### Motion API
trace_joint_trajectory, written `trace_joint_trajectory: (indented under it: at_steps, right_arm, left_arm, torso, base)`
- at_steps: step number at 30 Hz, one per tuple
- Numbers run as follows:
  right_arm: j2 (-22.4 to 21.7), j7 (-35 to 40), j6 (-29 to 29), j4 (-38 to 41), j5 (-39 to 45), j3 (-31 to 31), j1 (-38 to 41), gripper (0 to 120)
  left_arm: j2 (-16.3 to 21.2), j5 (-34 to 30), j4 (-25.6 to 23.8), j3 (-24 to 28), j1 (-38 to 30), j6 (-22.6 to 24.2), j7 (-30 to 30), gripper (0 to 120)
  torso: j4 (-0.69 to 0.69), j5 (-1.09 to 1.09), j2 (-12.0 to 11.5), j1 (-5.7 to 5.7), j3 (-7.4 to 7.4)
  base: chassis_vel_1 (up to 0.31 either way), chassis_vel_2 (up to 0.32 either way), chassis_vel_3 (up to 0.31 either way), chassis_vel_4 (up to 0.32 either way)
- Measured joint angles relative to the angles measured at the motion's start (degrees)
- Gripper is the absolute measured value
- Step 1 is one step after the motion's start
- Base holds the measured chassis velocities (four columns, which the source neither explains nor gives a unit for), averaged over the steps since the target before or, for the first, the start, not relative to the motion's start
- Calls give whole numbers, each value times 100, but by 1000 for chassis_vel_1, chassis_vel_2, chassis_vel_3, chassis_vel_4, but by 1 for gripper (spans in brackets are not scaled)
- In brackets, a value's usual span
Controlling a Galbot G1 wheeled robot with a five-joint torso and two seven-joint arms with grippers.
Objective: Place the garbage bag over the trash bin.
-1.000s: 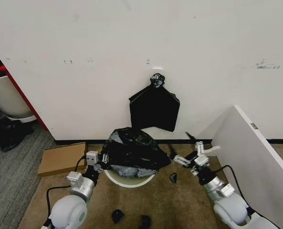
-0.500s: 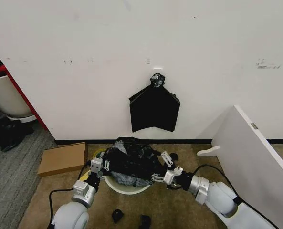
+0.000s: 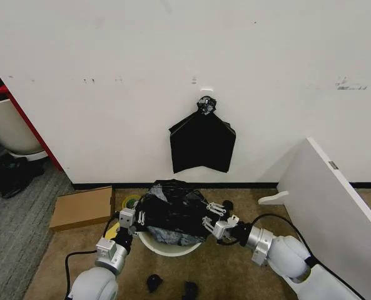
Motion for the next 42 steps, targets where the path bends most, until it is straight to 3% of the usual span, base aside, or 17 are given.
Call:
trace_joint_trajectory:
  at_steps: [7, 9, 12, 13, 17, 24, 34, 42]
  right_arm:
    - [-13, -18, -30, 86, 493, -8, -19, 0]
    - [-55, -83, -109, 125, 1076, -33, -15, 0]
    - [-233, -191, -447, 220, 2663, -233, 43, 0]
    - [-233, -191, -447, 220, 2663, -233, 43, 0]
    - [-429, -472, -927, 236, 4667, -276, 72, 0]
    - [-486, -526, -1471, -32, 5788, -228, 168, 0]
    - [-440, -484, -1624, -563, 6111, -151, 191, 0]
    - [-240, -835, -1176, -1261, 6072, -68, 226, 0]
  left_arm:
    - [12, -19, -103, -41, 165, 63, -3, 1]
    - [12, 77, -103, -54, 213, 45, 16, 1]
    - [17, 285, -36, -76, 274, -44, 105, 1]
    - [17, 285, -36, -76, 274, -44, 105, 1]
    - [124, 619, 153, -85, 191, -293, 546, 1]
    - [221, 964, 387, -312, 122, -849, 1065, 1]
    - [328, 655, 463, -447, -96, -1265, 1642, 1]
    - [441, -372, 350, -470, -408, -1175, 2027, 1]
  torso:
    - [0, 0, 0, 0, 0]
    - [0, 0, 0, 0, 0]
    - [1, 0, 0, 0, 0]
    - [1, 0, 0, 0, 0]
    - [-1, 0, 0, 0, 0]
    - [1, 0, 0, 0, 0]
    - [1, 0, 0, 0, 0]
    - [0, 0, 0, 0, 0]
  base:
    - [0, 0, 0, 0]
    - [0, 0, 0, 0]
    - [0, 0, 0, 0]
    - [0, 0, 0, 0]
    - [0, 0, 0, 0]
    - [0, 0, 0, 0]
    - [0, 0, 0, 0]
    - [0, 0, 0, 0]
